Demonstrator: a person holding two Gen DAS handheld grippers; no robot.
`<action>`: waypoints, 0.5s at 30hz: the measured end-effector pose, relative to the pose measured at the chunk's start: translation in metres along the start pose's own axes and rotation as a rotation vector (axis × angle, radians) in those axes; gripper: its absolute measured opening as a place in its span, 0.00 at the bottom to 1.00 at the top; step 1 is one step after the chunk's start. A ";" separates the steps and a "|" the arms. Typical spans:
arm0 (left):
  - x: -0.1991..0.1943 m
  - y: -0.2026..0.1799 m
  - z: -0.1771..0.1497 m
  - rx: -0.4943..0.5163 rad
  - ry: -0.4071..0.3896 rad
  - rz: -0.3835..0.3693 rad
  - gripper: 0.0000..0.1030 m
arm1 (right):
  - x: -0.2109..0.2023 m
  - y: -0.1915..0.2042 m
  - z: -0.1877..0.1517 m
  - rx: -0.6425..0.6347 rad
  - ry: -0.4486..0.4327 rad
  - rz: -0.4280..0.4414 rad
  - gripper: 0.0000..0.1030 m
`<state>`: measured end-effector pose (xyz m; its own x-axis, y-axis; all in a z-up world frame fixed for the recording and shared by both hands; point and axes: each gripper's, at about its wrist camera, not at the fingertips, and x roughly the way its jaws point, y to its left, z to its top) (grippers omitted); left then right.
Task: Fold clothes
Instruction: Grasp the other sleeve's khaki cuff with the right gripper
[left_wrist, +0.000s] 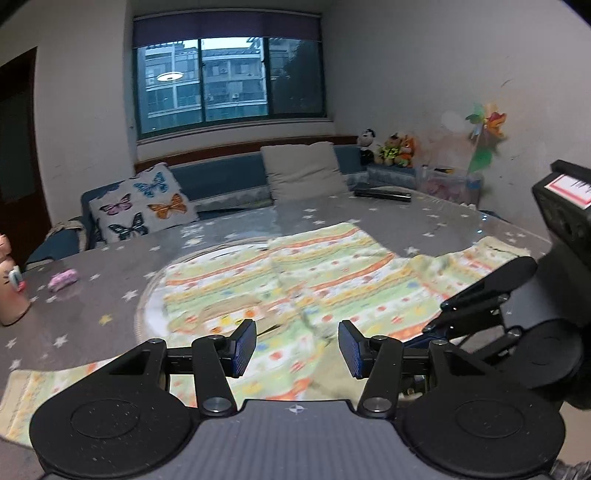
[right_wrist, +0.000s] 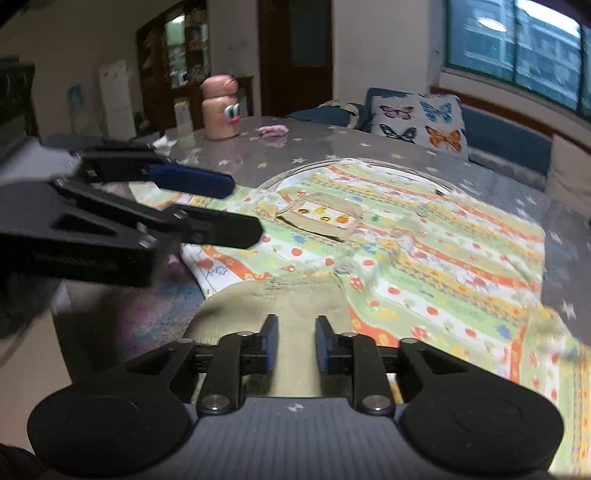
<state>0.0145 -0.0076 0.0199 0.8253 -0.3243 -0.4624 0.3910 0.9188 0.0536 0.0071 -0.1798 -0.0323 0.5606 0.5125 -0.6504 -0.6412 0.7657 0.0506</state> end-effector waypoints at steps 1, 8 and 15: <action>0.005 -0.003 0.001 -0.004 0.006 -0.013 0.50 | -0.006 -0.005 -0.002 0.026 -0.009 -0.005 0.32; 0.029 -0.030 -0.004 0.034 0.061 -0.079 0.48 | -0.052 -0.052 -0.020 0.197 -0.086 -0.139 0.40; 0.035 -0.042 -0.019 0.075 0.113 -0.085 0.47 | -0.068 -0.125 -0.048 0.335 -0.094 -0.382 0.41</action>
<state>0.0192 -0.0531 -0.0149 0.7383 -0.3687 -0.5647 0.4902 0.8685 0.0738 0.0241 -0.3291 -0.0312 0.7766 0.1926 -0.5999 -0.1871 0.9797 0.0724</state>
